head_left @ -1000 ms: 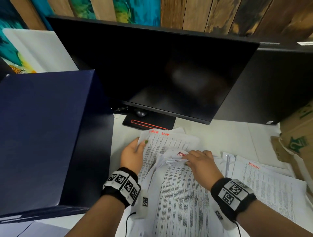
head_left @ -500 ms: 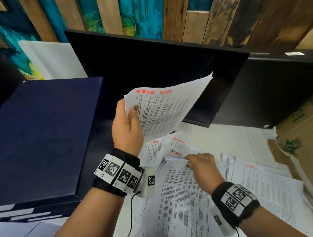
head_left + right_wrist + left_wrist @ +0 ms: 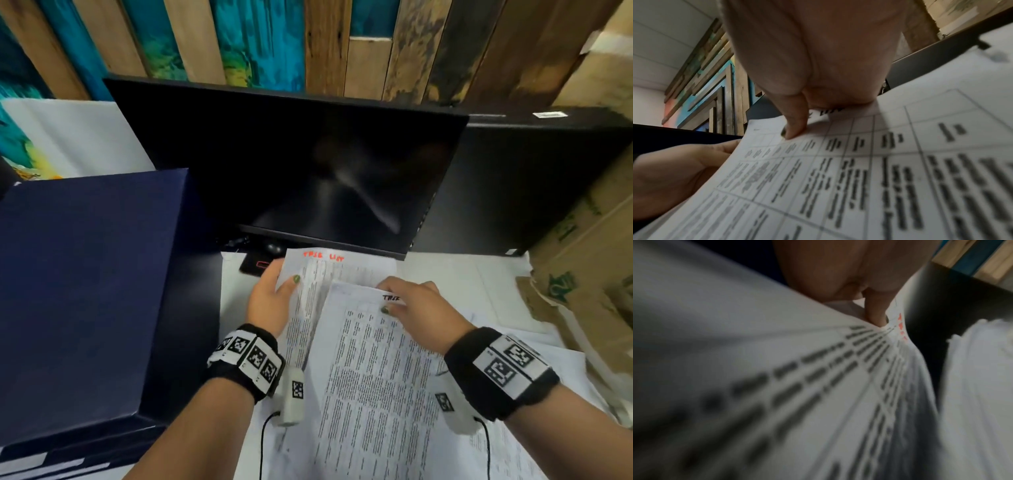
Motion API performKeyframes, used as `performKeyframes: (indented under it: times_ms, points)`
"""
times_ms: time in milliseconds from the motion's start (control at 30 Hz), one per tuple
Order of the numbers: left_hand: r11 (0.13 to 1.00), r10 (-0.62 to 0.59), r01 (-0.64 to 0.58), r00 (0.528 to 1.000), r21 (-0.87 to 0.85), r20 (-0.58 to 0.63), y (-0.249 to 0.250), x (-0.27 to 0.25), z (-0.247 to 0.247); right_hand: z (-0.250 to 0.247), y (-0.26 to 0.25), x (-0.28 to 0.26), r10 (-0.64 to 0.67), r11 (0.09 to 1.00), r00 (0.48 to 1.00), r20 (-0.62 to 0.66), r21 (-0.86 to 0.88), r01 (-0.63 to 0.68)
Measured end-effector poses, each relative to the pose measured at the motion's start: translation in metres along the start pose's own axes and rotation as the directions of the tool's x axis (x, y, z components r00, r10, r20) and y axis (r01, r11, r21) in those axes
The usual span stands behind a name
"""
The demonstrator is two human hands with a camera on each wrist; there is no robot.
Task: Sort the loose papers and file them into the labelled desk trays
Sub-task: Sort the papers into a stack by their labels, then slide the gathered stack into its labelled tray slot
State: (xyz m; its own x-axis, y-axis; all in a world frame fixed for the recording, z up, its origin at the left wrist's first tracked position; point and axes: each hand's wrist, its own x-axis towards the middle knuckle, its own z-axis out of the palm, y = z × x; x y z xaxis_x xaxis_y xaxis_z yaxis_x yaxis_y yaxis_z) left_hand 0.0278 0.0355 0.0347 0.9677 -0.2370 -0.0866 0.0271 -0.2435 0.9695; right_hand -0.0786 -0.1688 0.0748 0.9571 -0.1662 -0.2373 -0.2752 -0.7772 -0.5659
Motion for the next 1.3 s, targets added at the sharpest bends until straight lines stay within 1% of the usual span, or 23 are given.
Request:
performKeyframes:
  times_ms: [33, 100, 200, 300, 400, 433, 500, 567, 633, 733, 800, 833, 900, 933, 967, 1033, 1067, 1100, 1133, 1167, 1200, 1267, 1300]
  points:
    - [0.999, -0.027, 0.028, 0.999, -0.021, 0.042, -0.005, -0.001, 0.003, -0.001, -0.001, 0.002, 0.011, 0.999, 1.000, 0.000, 0.036, -0.011]
    - [0.996, -0.026, 0.035, 0.994, -0.078, 0.104, -0.010, -0.005, 0.010, -0.004, -0.005, 0.006, 0.013, 0.998, 1.000, -0.007, 0.064, -0.013]
    - [0.990, -0.036, 0.053, 0.991, -0.130, 0.128, -0.011, -0.009, 0.015, -0.003, -0.009, 0.017, 0.025, 0.999, 1.000, -0.005, 0.031, -0.024]
    - [0.996, -0.012, 0.025, 0.987, -0.080, 0.158, -0.013, -0.011, 0.018, 0.005, -0.009, 0.029, 0.023, 1.000, 1.000, 0.004, -0.016, -0.023]
    - [0.995, -0.055, 0.064, 0.991, -0.073, 0.121, -0.009, -0.019, 0.021, 0.012, -0.008, 0.036, 0.063, 0.998, 0.998, 0.003, -0.007, -0.063]
    - [0.997, -0.050, 0.057, 0.992, -0.059, 0.113, -0.009, -0.021, 0.021, 0.013, -0.008, 0.038, 0.081, 0.997, 0.997, 0.000, -0.008, -0.081]
    - [1.000, -0.001, 0.003, 0.985, -0.011, 0.171, -0.004, -0.027, 0.021, 0.015, -0.010, 0.039, 0.103, 0.995, 0.995, -0.017, -0.007, -0.103]
    - [0.993, 0.030, -0.053, 0.979, 0.109, 0.202, -0.006, -0.027, 0.021, 0.017, -0.011, 0.039, 0.120, 0.993, 0.992, -0.035, 0.018, -0.119]
    - [0.970, 0.039, -0.079, 0.984, 0.228, 0.175, -0.011, -0.025, 0.022, 0.019, -0.012, 0.035, 0.120, 0.993, 0.992, -0.049, 0.027, -0.119]
    - [0.936, 0.035, -0.083, 0.989, 0.341, 0.144, -0.012, -0.027, 0.025, 0.018, -0.013, 0.026, 0.093, 0.996, 0.992, -0.089, 0.018, -0.092]
    - [0.921, 0.109, -0.145, 0.987, 0.361, 0.119, -0.004, -0.035, 0.026, 0.010, -0.012, 0.017, 0.057, 0.996, 0.985, -0.162, -0.058, -0.067]
    - [0.916, 0.151, -0.179, 0.983, 0.359, 0.104, -0.001, -0.038, 0.026, 0.004, -0.010, 0.012, 0.051, 0.989, 0.978, -0.203, -0.122, -0.077]
    - [0.918, 0.206, -0.212, 0.977, 0.336, 0.053, 0.004, -0.042, 0.022, -0.008, -0.002, 0.000, 0.091, 0.967, 0.961, -0.260, -0.206, -0.148]
    - [0.930, 0.215, -0.214, 0.976, 0.300, 0.030, 0.007, -0.042, 0.020, -0.014, 0.004, -0.007, 0.128, 0.966, 0.954, -0.270, -0.182, -0.181]
    - [0.942, 0.220, -0.219, 0.975, 0.255, 0.023, 0.010, -0.042, 0.018, -0.019, 0.008, -0.014, 0.156, 0.976, 0.949, -0.275, -0.107, -0.192]
    - [0.953, 0.237, -0.239, 0.971, 0.189, 0.029, 0.018, -0.047, 0.016, -0.026, 0.019, -0.028, 0.192, 0.977, 0.941, -0.279, 0.144, -0.156]
    - [0.955, 0.250, -0.250, 0.968, 0.162, 0.024, 0.022, -0.050, 0.015, -0.027, 0.022, -0.035, 0.190, 0.953, 0.939, -0.286, 0.285, -0.106]
    - [0.962, 0.247, -0.247, 0.969, 0.121, 0.015, 0.029, -0.054, 0.016, -0.029, 0.026, -0.043, 0.196, 0.902, 0.934, -0.298, 0.428, -0.053]
    - [0.967, 0.244, -0.243, 0.970, 0.070, -0.002, 0.035, -0.057, 0.016, -0.028, 0.030, -0.048, 0.199, 0.813, 0.933, -0.300, 0.582, 0.014]
    - [0.971, 0.238, -0.237, 0.971, 0.013, -0.024, 0.037, -0.058, 0.018, -0.026, 0.033, -0.052, 0.207, 0.725, 0.935, -0.289, 0.687, 0.052]
    - [0.972, 0.228, -0.230, 0.973, -0.051, -0.041, 0.041, -0.060, 0.020, -0.023, 0.035, -0.056, 0.196, 0.685, 0.938, -0.285, 0.724, 0.077]
    - [0.968, 0.197, -0.201, 0.979, -0.148, -0.045, 0.047, -0.063, 0.026, -0.017, 0.027, -0.062, 0.142, 0.740, 0.937, -0.321, 0.663, 0.115]
    - [0.966, 0.197, -0.199, 0.980, -0.164, -0.028, 0.050, -0.065, 0.029, -0.018, 0.023, -0.065, 0.143, 0.758, 0.924, -0.353, 0.639, 0.127]
